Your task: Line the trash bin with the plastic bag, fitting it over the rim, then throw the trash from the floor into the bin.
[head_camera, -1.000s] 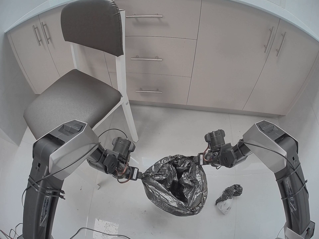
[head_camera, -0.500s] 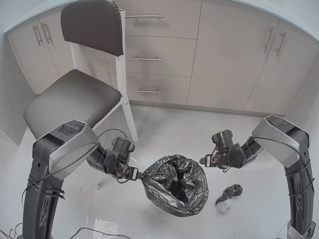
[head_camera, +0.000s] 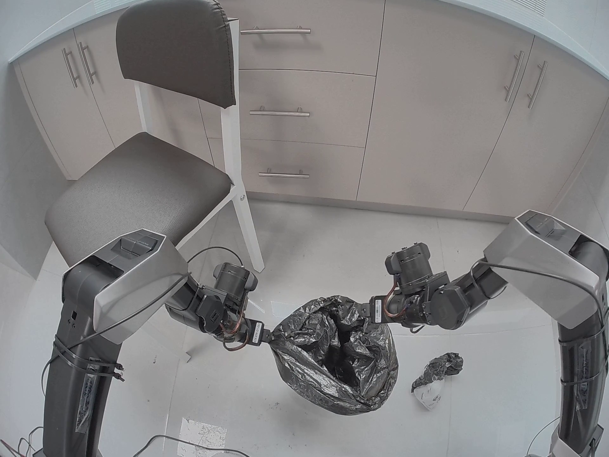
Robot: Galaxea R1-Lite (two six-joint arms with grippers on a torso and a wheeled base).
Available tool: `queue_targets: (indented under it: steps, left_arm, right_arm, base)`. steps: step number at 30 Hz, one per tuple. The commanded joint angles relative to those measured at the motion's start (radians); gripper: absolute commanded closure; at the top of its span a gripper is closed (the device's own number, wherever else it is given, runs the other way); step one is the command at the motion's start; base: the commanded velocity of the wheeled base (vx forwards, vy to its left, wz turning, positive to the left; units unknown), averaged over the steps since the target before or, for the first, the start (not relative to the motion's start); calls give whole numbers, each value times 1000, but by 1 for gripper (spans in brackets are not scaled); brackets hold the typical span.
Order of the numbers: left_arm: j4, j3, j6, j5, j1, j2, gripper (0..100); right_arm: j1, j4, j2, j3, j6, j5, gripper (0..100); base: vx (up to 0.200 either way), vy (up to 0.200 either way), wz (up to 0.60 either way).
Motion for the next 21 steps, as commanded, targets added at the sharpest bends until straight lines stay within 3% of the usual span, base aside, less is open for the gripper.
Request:
queue_targets:
  steps: [1, 16, 21]
  left_arm:
    - [-2, 0, 0, 0, 4, 0, 0]
    - [-3, -1, -2, 0, 4, 0, 0]
    - [-3, -1, -2, 0, 4, 0, 0]
  right_arm:
    - [40, 1, 109, -69, 1, -17, 0]
    - [35, 7, 188, -95, 24, -43, 0]
    - [17, 25, 177, -71, 75, -57, 0]
  base:
    - [0, 0, 0]
    - [0, 0, 0]
    - [0, 0, 0]
